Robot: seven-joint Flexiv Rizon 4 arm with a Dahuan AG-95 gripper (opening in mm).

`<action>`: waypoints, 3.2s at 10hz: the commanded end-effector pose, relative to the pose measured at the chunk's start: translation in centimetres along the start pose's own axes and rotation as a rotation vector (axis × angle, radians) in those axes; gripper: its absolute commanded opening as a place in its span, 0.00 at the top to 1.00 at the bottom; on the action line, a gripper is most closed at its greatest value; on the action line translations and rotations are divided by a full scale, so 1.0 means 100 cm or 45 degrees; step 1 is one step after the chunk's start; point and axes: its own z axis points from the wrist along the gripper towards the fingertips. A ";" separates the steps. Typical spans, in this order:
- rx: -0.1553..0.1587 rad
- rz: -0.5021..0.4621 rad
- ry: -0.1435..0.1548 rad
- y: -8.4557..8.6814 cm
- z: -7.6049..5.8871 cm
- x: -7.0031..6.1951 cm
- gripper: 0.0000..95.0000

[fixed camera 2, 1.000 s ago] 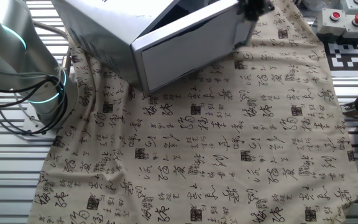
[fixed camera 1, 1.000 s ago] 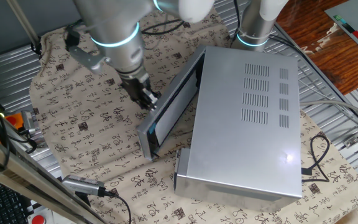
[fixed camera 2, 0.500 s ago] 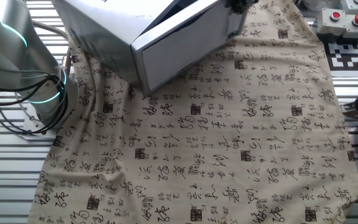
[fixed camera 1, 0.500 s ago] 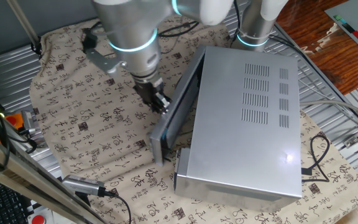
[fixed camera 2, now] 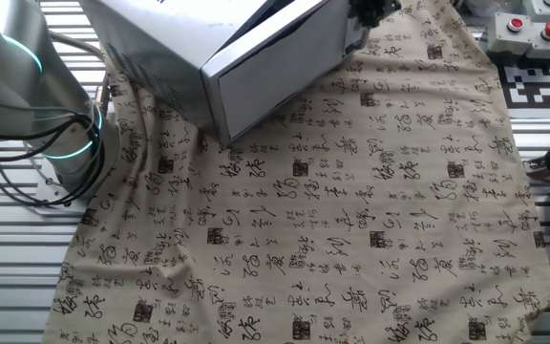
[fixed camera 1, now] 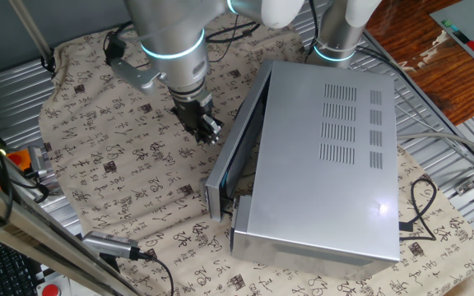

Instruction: Close the microwave door

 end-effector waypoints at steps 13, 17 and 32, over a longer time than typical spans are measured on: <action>-0.070 0.119 0.010 0.059 -0.008 -0.025 0.80; -0.066 0.164 0.016 0.083 -0.004 -0.020 0.80; -0.062 0.046 -0.021 0.022 0.000 -0.020 0.80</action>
